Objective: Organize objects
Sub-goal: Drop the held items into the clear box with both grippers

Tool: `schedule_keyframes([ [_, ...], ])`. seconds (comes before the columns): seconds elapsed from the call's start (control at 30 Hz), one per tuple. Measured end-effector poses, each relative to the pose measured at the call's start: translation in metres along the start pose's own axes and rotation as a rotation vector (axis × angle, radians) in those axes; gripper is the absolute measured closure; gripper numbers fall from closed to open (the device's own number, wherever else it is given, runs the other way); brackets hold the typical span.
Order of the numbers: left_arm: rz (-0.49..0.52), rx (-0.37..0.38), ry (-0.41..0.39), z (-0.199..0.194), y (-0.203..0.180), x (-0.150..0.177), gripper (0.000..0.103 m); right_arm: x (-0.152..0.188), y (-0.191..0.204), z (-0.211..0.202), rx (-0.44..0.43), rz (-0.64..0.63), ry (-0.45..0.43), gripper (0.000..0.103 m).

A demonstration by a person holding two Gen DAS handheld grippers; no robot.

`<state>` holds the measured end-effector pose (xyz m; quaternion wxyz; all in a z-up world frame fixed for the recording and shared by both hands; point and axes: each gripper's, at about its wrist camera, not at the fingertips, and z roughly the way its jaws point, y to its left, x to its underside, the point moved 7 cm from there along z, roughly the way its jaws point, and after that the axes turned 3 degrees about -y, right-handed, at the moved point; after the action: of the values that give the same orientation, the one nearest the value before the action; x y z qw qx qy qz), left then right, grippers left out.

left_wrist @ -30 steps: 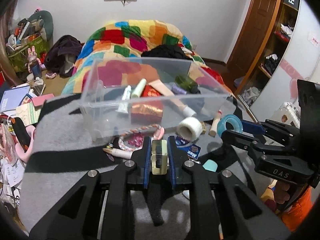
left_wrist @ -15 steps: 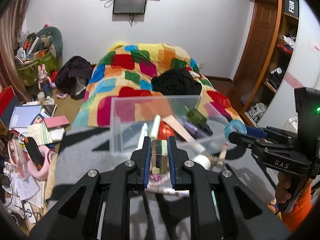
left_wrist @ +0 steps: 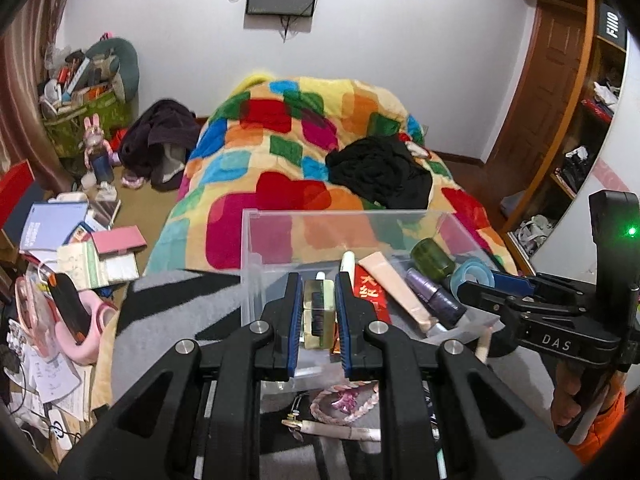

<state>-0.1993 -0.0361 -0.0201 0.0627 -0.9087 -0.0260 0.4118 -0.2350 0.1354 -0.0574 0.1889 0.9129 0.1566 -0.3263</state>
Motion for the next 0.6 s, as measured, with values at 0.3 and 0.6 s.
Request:
schedule_keyframes([
  [0.3,-0.012,0.013,0.081,0.027,-0.002,0.019,0.088,0.004,-0.005,0.025,0.066,-0.020,0.054,0.064],
  [0.6,0.008,0.036,0.091,0.025,-0.014,0.024,0.087,0.006,0.002,0.025,0.086,-0.051,0.067,0.057],
])
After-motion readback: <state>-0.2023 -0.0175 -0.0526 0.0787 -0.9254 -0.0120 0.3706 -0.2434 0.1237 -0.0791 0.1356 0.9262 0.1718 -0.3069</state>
